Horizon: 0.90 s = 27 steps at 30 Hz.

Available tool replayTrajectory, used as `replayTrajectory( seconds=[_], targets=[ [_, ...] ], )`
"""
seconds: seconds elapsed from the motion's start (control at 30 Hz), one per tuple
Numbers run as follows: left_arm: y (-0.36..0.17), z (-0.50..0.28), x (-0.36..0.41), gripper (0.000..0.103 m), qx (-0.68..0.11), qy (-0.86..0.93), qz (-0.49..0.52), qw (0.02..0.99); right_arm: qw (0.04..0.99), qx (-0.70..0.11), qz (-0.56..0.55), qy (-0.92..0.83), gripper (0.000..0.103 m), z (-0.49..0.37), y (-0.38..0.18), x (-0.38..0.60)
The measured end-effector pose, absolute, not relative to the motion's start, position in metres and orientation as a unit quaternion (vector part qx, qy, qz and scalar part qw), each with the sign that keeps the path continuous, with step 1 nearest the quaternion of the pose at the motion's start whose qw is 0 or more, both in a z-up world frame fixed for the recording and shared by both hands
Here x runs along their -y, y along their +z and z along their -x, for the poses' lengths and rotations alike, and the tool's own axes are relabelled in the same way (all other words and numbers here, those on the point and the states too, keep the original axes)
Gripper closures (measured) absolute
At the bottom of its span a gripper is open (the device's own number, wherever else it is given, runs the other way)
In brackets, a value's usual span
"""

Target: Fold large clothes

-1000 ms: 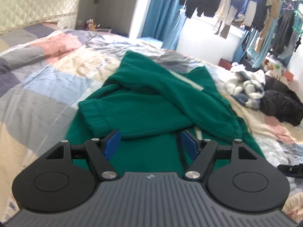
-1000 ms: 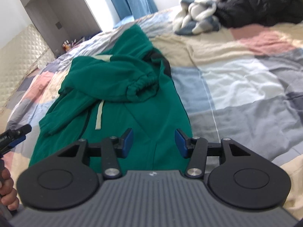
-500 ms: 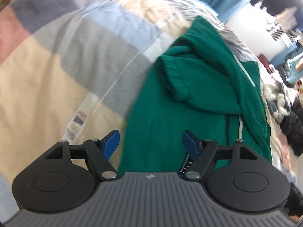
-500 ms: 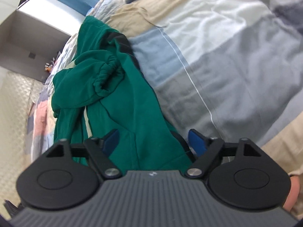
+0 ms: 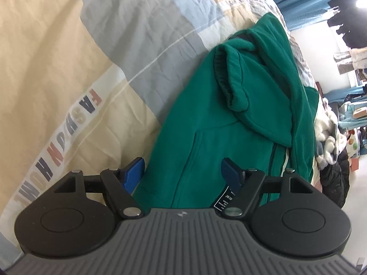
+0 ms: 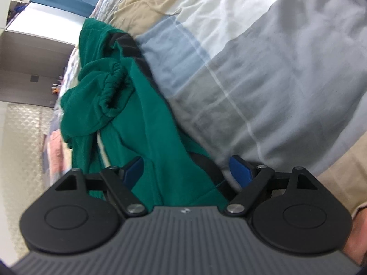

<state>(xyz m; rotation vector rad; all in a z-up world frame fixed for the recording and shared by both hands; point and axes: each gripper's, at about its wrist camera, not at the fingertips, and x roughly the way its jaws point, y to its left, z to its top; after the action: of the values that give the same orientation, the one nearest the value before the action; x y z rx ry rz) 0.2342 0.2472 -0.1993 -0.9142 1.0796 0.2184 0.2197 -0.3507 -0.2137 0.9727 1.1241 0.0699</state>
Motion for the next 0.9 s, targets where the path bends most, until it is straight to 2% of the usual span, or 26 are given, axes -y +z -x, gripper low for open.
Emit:
replayTrajectory(
  seconds=[0.37, 0.7, 0.9],
  targets=[
    [-0.214, -0.253, -0.234, 0.025, -0.529, 0.108, 0.391, 0.745, 0.716, -0.449, -0.514, 0.146, 0.018, -0.204, -0.199, 0.342],
    [-0.212, -0.265, -0.214, 0.025, -0.548, 0.082, 0.336, 0.762, 0.726, -0.48, -0.485, 0.085, 0.018, -0.2, -0.206, 0.345],
    [-0.203, -0.257, -0.21, 0.027, -0.515, 0.024, 0.358, 0.778, 0.728, -0.482, -0.481, 0.074, 0.018, -0.201, -0.212, 0.343]
  ],
)
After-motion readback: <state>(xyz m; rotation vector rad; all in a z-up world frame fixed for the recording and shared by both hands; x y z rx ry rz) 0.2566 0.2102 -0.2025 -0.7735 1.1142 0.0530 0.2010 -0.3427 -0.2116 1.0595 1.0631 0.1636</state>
